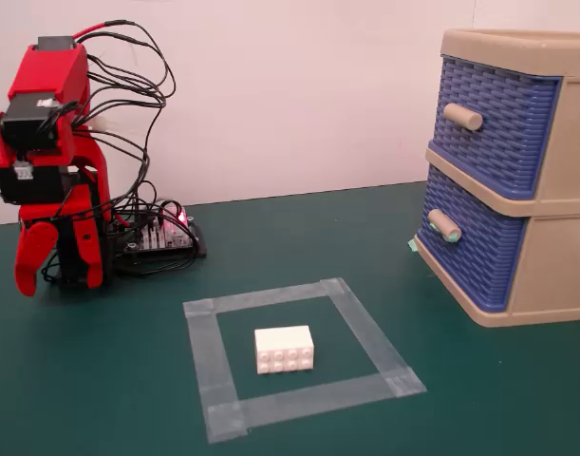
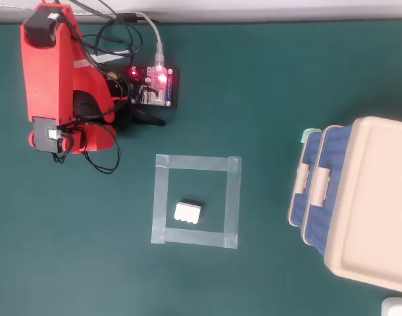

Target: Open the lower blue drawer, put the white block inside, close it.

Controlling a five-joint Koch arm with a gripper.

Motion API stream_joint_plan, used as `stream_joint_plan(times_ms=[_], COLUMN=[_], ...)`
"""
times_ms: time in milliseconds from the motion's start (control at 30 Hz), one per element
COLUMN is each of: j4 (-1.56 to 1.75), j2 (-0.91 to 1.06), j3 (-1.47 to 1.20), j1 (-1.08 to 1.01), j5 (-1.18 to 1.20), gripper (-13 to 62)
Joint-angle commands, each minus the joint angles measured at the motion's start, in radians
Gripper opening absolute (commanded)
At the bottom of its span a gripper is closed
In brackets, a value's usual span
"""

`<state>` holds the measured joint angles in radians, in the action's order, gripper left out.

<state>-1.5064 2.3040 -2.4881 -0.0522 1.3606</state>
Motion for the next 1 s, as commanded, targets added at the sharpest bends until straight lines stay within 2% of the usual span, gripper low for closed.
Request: stream_joint_plan(times_ms=[0,367,567,667,800,967], j4=[-0.129,-0.132,-0.212,-0.215,-0.135,0.314], j2=[0.049,0.049,0.049,0.043,0.015,-0.101], j3=[-0.017,-0.006,0.350,0.508,0.565,0.523], j1=[-0.009,-0.012,-0.005,0.052,0.480,1.170], j5=[0.002,0.003,0.041,0.164,0.614,1.261], gripper=[34.6,34.3,33.8,33.7,33.7,33.9])
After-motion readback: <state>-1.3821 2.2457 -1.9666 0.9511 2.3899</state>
